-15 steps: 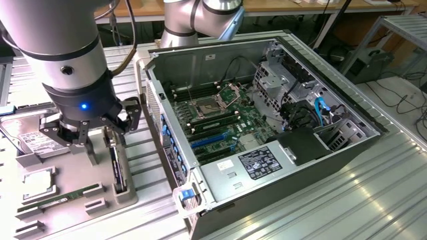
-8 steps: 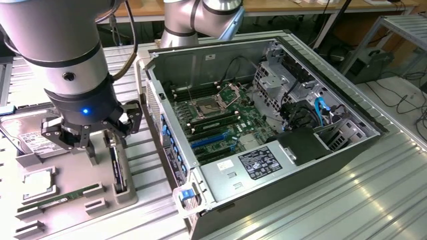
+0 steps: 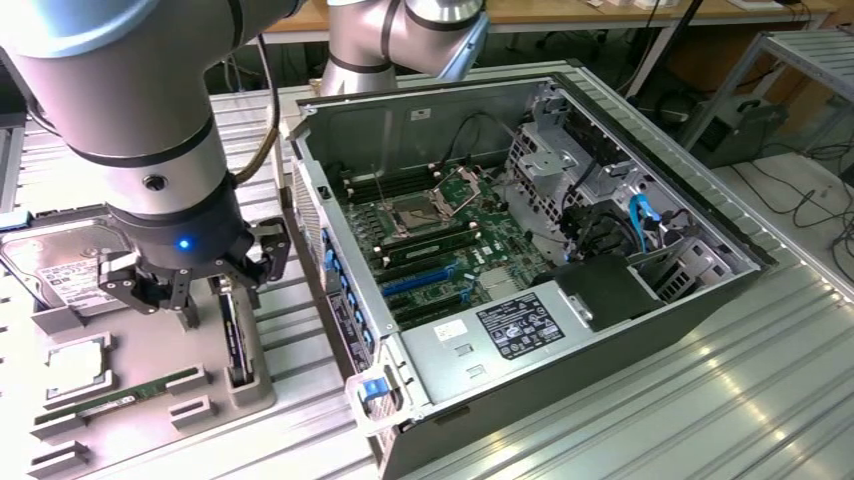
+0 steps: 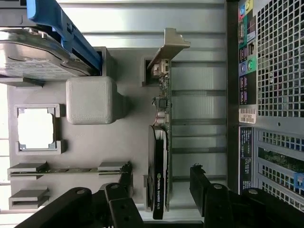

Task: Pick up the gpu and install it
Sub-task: 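Pick up the gpu and move the gpu toward the slot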

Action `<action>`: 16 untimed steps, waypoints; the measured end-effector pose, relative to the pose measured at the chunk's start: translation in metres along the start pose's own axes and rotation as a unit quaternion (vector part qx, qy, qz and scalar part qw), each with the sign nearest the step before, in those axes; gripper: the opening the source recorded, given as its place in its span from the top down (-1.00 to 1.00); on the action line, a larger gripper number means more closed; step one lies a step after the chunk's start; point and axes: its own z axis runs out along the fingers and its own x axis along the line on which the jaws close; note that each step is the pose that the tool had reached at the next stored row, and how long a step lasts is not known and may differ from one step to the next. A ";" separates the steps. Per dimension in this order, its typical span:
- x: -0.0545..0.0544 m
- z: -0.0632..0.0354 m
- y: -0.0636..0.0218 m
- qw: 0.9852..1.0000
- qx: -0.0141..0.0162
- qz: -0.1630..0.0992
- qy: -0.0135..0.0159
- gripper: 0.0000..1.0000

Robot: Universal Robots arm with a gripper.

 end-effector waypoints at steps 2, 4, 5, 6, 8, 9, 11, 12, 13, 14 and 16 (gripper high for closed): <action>0.000 0.0039 0.0034 1.000 0.001 0.000 0.000 -0.20; 0.000 0.0076 0.0104 1.000 0.003 -0.001 0.001 -0.20; 0.000 0.0084 0.0112 1.000 0.004 -0.001 0.001 -0.20; 0.000 0.0093 0.0116 1.000 0.004 -0.003 0.002 -0.20; 0.000 0.0108 0.0116 1.000 0.005 -0.006 0.007 -0.20; 0.000 0.0115 0.0116 1.000 0.006 -0.007 0.008 -0.20; 0.000 0.0135 0.0114 1.000 0.009 -0.008 0.010 -0.20; 0.000 0.0153 0.0112 1.000 0.009 -0.008 0.010 -0.20; 0.000 0.0171 0.0111 1.000 0.009 -0.008 0.010 -0.20; 0.000 0.0188 0.0109 1.000 0.009 -0.008 0.010 -0.20; 0.000 0.0260 0.0104 1.000 0.009 -0.008 0.010 -0.20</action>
